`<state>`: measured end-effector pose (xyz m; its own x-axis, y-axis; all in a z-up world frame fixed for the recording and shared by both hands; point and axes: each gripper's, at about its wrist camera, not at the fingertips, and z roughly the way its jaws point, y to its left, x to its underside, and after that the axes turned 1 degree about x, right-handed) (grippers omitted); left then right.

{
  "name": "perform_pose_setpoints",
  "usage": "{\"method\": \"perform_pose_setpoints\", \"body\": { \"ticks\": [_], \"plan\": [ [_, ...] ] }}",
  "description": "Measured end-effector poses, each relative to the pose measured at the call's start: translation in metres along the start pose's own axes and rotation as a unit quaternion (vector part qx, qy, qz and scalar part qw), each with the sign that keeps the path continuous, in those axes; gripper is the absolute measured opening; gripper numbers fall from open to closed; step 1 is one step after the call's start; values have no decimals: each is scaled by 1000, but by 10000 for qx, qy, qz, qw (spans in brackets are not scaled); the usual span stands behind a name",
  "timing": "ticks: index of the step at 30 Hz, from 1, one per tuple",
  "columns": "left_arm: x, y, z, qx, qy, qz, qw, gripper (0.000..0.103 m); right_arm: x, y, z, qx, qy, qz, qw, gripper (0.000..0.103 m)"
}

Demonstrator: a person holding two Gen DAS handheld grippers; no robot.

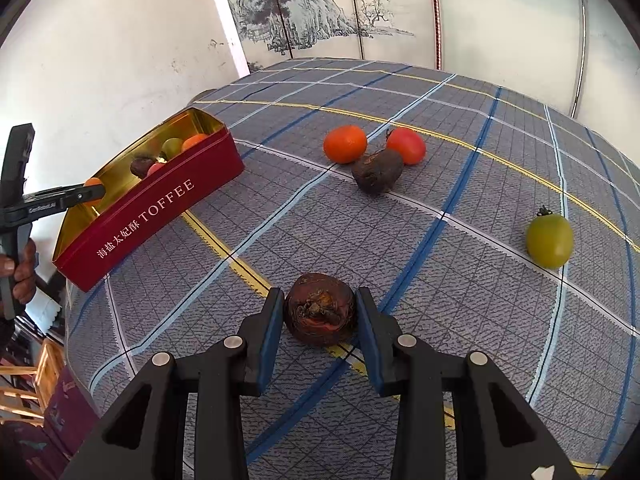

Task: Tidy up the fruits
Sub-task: 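Lower the tangerine into the tin and open the left gripper, then carry the dark brown fruit into the tin and open the right gripper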

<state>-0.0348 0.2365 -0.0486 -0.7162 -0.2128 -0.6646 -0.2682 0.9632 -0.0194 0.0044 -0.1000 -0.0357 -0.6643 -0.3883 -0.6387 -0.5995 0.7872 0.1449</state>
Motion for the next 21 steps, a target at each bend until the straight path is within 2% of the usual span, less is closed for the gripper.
{"method": "perform_pose_setpoints", "body": {
  "ticks": [10,12,14,15,21],
  "plan": [
    [-4,5,4,-240,-68,102,9996,41,0,2,0,18,4,-8,10000,34],
    [-5,4,2,-290,-131,133,9994,43,0,2,1,25,5,-10,10000,34],
    [-6,4,0,-334,-174,148,9992,56,0,2,1,31,5,-12,10000,34],
    [-6,4,-2,-349,-202,142,9991,58,0,2,1,31,6,-12,10000,34],
    [-4,4,-12,-407,-353,127,9985,61,1,0,1,62,6,-15,10000,34]
  ]
}}
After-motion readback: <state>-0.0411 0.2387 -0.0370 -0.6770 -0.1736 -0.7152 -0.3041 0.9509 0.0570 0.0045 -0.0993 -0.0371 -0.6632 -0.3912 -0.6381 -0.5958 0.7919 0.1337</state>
